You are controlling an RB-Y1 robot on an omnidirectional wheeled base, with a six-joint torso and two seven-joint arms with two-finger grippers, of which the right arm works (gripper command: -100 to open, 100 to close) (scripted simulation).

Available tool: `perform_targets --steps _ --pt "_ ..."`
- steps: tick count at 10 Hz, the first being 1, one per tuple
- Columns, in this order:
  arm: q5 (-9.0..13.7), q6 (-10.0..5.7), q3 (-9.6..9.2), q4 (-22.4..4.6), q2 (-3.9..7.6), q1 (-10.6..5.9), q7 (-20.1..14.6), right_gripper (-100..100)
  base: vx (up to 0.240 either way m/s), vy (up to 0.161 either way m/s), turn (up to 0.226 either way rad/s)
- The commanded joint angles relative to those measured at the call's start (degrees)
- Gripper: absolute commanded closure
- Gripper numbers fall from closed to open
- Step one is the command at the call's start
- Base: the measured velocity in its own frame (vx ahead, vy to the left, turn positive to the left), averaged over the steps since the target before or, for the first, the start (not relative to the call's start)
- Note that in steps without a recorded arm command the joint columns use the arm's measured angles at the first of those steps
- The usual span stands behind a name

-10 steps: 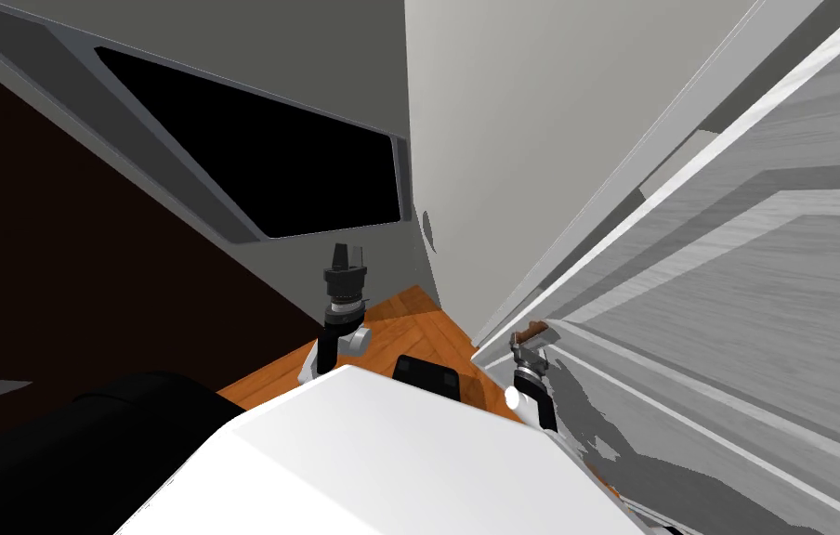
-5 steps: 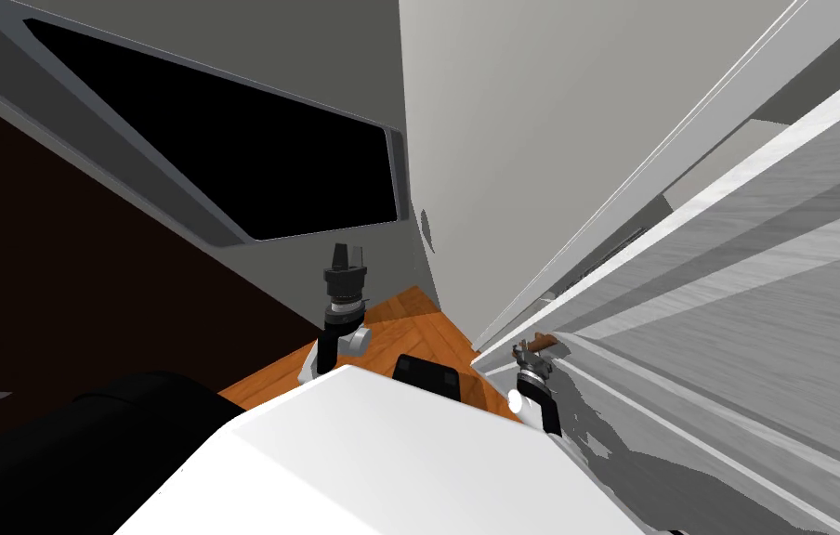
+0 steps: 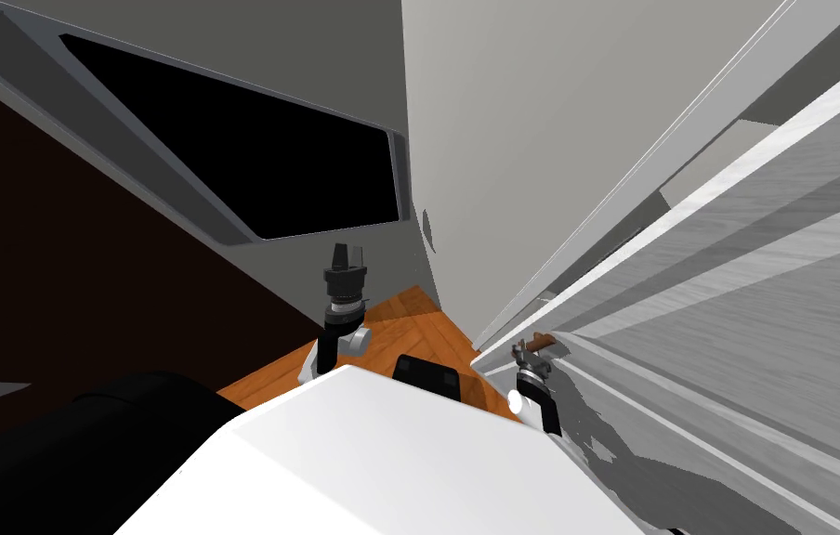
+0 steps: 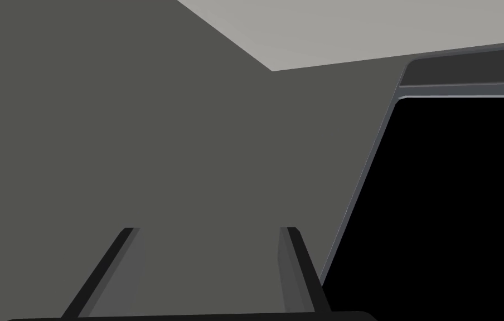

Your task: Pull the door open

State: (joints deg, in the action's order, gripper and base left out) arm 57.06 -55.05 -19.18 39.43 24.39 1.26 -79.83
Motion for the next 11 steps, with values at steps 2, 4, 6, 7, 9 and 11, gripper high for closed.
perform_targets --steps 2,4,6,7,9,11 --pt "-0.55 0.31 -1.2 1.16 0.61 0.54 -0.55 100 -0.17 0.01 0.043" --pt "-1.15 0.48 -2.4 1.89 1.29 0.76 -1.26 100 -0.225 0.042 0.031" --pt "-2.01 0.73 -4.16 2.95 2.28 1.08 -2.3 100 -0.286 0.021 0.049" --pt "-2.25 0.79 -4.64 3.23 2.55 1.17 -2.57 100 -0.213 0.005 0.049" --pt "-2.3 1.22 -4.88 3.54 2.59 1.47 -2.44 100 -0.12 0.048 0.005" --pt "-3.2 0.78 -6.75 4.35 3.42 2.04 -3.46 100 -0.196 -0.039 0.055"
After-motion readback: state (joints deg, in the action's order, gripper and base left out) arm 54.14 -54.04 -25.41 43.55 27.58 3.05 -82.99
